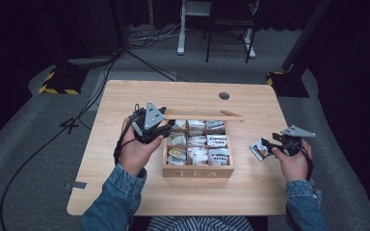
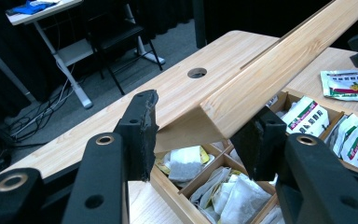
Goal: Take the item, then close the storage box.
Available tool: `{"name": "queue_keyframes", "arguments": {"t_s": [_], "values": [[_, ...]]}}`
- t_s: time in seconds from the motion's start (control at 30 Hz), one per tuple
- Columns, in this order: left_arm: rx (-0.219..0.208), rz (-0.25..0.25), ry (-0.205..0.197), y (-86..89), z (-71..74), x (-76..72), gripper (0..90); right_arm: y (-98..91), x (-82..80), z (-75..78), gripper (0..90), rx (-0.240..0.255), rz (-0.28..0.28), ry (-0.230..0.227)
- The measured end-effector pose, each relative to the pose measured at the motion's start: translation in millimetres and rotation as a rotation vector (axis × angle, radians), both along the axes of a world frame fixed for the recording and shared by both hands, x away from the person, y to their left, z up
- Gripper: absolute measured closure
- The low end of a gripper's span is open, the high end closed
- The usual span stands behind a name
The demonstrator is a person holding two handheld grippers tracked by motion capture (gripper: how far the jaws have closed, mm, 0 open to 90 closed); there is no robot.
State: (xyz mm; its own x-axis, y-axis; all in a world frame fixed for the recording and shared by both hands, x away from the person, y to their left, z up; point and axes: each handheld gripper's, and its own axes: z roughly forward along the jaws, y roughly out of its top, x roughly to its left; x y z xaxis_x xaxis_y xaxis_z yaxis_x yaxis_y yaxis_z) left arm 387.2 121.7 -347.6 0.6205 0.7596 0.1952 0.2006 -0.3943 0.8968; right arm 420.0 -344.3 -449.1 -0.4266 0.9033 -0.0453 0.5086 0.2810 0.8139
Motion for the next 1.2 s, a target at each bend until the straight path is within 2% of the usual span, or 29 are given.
{"name": "queue_keyframes", "arguments": {"t_s": [0.23, 0.4, 0.47, 0.67, 1.2], "values": [[0.001, -0.005, 0.004, 0.5, 0.1, 0.1, 52.6, 2.8, -7.9, 14.5, 44.1, 0.068, 0.050, 0.012], [0.002, -0.005, 0.007, 0.4, 0.4, 0.2, 52.6, 5.3, -14.7, 23.4, 44.3, 0.081, 0.085, 0.028], [0.004, -0.006, 0.008, 0.3, 0.5, 0.2, 52.6, 6.9, -18.2, 26.4, 44.8, 0.082, 0.103, 0.056], [0.010, -0.007, 0.010, 0.2, 0.5, -0.3, 52.6, 9.5, -27.4, 34.3, 44.5, 0.065, 0.131, 0.082], [0.034, -0.008, 0.017, -1.3, 0.3, -2.7, 52.6, 26.8, -47.4, 42.4, 44.4, 0.041, 0.227, 0.109]]}}
